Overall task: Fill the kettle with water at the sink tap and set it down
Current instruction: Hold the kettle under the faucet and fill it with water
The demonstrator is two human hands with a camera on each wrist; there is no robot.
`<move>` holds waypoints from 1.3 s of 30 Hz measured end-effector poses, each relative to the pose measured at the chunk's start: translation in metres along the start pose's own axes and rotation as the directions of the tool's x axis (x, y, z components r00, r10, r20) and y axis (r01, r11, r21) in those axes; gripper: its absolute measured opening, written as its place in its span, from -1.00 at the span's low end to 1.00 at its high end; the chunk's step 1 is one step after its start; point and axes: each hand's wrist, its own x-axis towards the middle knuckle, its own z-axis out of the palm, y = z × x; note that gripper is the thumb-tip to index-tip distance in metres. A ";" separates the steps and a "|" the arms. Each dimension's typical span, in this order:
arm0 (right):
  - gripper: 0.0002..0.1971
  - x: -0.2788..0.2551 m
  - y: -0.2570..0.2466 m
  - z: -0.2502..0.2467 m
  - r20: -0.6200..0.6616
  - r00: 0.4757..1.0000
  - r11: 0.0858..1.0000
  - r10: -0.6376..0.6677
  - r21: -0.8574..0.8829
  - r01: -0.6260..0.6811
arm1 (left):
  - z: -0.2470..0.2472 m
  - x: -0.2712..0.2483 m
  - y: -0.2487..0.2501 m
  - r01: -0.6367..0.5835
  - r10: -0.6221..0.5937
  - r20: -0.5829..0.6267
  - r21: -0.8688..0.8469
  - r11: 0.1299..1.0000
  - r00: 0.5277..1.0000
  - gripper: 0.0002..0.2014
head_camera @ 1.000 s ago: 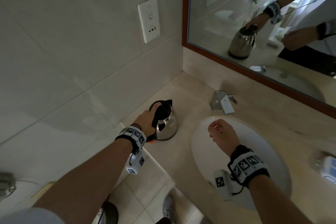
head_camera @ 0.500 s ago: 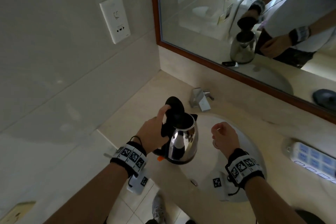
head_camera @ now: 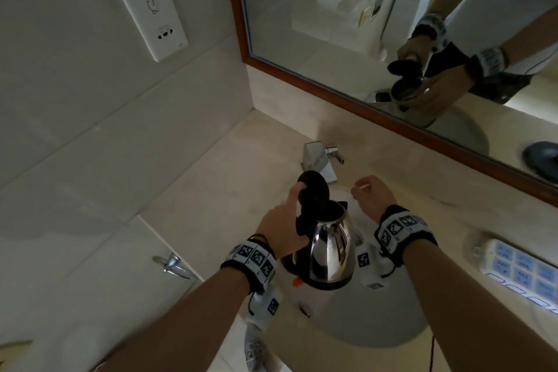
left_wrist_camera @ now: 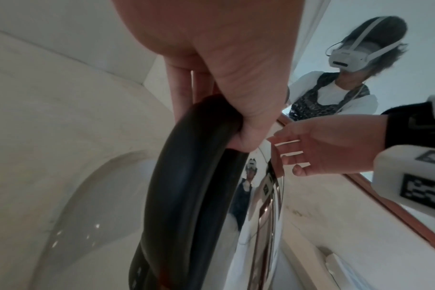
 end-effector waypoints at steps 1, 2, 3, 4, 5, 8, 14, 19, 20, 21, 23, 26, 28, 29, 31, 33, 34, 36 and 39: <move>-0.74 0.007 -0.002 0.002 -0.001 1.000 1.000 0.000 -0.010 0.000 | 0.004 0.005 -0.002 0.006 -0.006 -0.007 -0.028 1.000 1.000 0.04; -0.72 0.014 -0.005 0.003 -0.004 1.000 1.000 0.002 -0.014 -0.003 | 0.007 0.010 -0.003 0.014 -0.015 -0.017 -0.058 0.998 1.000 0.04; -0.70 0.021 -0.007 0.004 -0.009 1.000 1.000 0.007 -0.015 -0.007 | 0.010 0.014 -0.005 0.027 -0.030 -0.025 -0.088 0.996 0.999 0.04; -0.70 0.027 -0.010 0.005 -0.016 1.000 1.000 0.015 -0.022 -0.016 | 0.012 0.017 -0.006 0.043 -0.047 -0.032 -0.117 0.992 0.998 0.04; -0.70 0.033 -0.013 0.005 -0.027 0.999 0.999 0.019 -0.030 -0.020 | 0.015 0.020 -0.008 0.058 -0.064 -0.039 -0.141 0.988 0.997 0.04; -0.73 0.053 -0.019 0.006 -0.059 0.998 0.997 0.019 -0.073 -0.023 | 0.023 0.029 -0.013 0.086 -0.099 -0.056 -0.200 0.976 0.994 0.02; -0.67 0.088 -0.025 0.018 -0.047 0.998 0.968 -0.050 -0.250 0.036 | 0.038 0.046 -0.020 0.095 -0.127 -0.108 -0.261 0.961 0.986 0.00; -0.63 0.097 -0.029 0.029 -0.106 0.989 0.924 -0.105 -0.377 0.058 | 0.041 0.056 -0.019 0.120 -0.167 -0.132 -0.303 0.945 0.977 0.03; -0.64 0.097 -0.029 0.029 -0.109 0.985 0.907 -0.133 -0.415 0.077 | 0.040 0.057 -0.018 0.123 -0.171 -0.134 -0.306 0.944 0.976 0.04; -0.65 0.096 -0.030 0.029 -0.106 0.982 0.891 -0.155 -0.444 0.093 | 0.039 0.058 -0.017 0.127 -0.176 -0.136 -0.308 0.943 0.975 0.05; -0.67 0.096 -0.030 0.024 -0.098 0.981 0.890 -0.168 -0.443 0.108 | 0.037 0.060 -0.016 0.127 -0.179 -0.142 -0.317 0.940 0.974 0.06; -0.71 0.111 -0.029 0.012 -0.064 0.993 0.960 -0.101 -0.267 0.080 | 0.034 0.064 -0.016 0.115 -0.174 -0.159 -0.323 0.939 0.972 0.05; -0.71 0.122 -0.032 0.003 -0.024 0.999 0.989 -0.033 -0.147 0.029 | 0.031 0.067 -0.015 0.111 -0.169 -0.161 -0.314 0.943 0.972 0.03; -0.71 0.126 -0.034 0.000 0.010 1.000 0.992 -0.006 -0.128 0.007 | 0.030 0.068 -0.014 0.109 -0.164 -0.158 -0.308 0.945 0.974 0.03; -0.66 0.130 -0.037 -0.003 0.050 0.998 0.991 0.023 -0.132 -0.017 | 0.028 0.069 -0.013 0.112 -0.163 -0.156 -0.296 0.949 0.974 0.01; -0.63 0.130 -0.037 -0.001 0.044 0.998 0.993 0.035 -0.110 -0.030 | 0.029 0.069 -0.014 0.119 -0.171 -0.158 -0.295 0.948 0.973 0.00; -0.62 0.129 -0.036 0.000 0.030 0.999 0.995 0.039 -0.095 -0.036 | 0.029 0.069 -0.015 0.125 -0.177 -0.161 -0.290 0.949 0.971 0.00; -0.61 0.127 -0.031 0.004 -0.015 1.000 0.995 0.028 -0.091 -0.029 | 0.031 0.068 -0.018 0.137 -0.187 -0.171 -0.271 0.953 0.967 0.00; -0.67 0.121 -0.027 0.005 -0.081 0.997 0.997 -0.021 -0.073 0.015 | 0.034 0.067 -0.021 0.139 -0.190 -0.175 -0.269 0.953 0.966 -0.01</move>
